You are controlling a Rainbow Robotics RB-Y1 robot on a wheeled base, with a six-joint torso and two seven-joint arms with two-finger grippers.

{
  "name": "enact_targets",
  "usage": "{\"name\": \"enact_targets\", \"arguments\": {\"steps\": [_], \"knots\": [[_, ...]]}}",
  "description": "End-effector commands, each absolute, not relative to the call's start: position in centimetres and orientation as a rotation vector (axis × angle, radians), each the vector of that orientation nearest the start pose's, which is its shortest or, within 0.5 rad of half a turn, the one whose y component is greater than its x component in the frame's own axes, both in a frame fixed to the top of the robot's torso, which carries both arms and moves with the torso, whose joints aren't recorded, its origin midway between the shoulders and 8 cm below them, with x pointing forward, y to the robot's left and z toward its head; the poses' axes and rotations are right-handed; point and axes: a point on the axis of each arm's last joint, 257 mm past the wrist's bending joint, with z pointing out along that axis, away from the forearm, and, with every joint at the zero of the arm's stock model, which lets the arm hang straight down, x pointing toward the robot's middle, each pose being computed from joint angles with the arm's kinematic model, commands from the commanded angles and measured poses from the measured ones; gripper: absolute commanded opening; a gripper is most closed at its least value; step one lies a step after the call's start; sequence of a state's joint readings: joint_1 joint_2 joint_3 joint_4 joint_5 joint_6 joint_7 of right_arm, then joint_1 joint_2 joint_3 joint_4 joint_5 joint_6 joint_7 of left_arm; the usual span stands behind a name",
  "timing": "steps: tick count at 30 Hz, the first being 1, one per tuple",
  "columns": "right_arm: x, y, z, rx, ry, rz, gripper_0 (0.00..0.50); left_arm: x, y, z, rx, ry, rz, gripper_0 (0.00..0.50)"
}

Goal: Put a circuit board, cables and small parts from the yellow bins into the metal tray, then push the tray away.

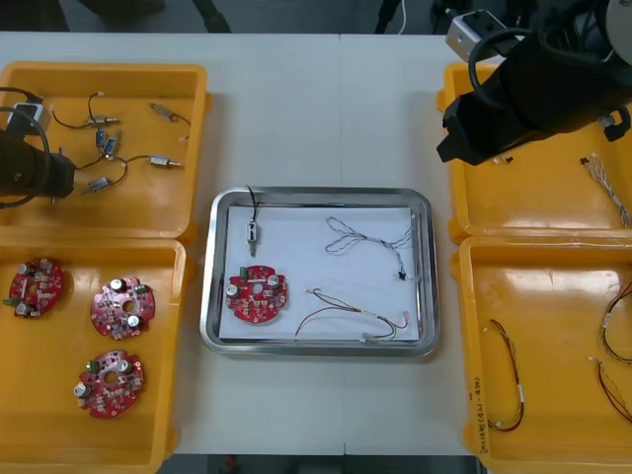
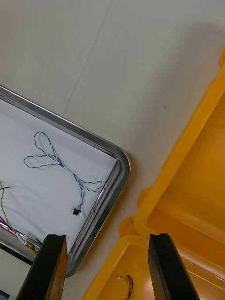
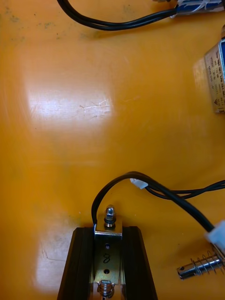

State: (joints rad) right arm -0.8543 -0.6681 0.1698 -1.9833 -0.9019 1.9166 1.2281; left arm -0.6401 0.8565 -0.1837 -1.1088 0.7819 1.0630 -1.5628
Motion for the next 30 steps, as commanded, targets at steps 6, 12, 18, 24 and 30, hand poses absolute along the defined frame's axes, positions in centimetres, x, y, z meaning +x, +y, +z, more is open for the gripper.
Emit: {"name": "enact_targets", "arguments": {"steps": [6,12,18,24,30], "knots": [[45.2,-21.9,-5.3,-0.33,2.506,0.119,0.5,57.4,45.8,-21.6,0.054,2.503,0.123,0.0],[44.4,-24.8,-5.6,-0.237,2.522,0.12,0.5,56.0,45.4,-19.3,0.047,2.542,0.101,0.0],[43.5,-27.3,-6.2,-0.157,2.537,0.125,0.5,54.6,44.8,-16.4,0.043,2.567,0.095,0.0],[42.8,-29.4,-6.4,-0.074,2.534,0.13,0.5,52.8,43.6,-13.8,0.019,2.592,0.103,0.0],[41.8,-31.2,-6.9,-0.003,2.537,0.13,0.5,51.1,41.5,-12.1,-0.024,2.614,0.111,0.0]]}}
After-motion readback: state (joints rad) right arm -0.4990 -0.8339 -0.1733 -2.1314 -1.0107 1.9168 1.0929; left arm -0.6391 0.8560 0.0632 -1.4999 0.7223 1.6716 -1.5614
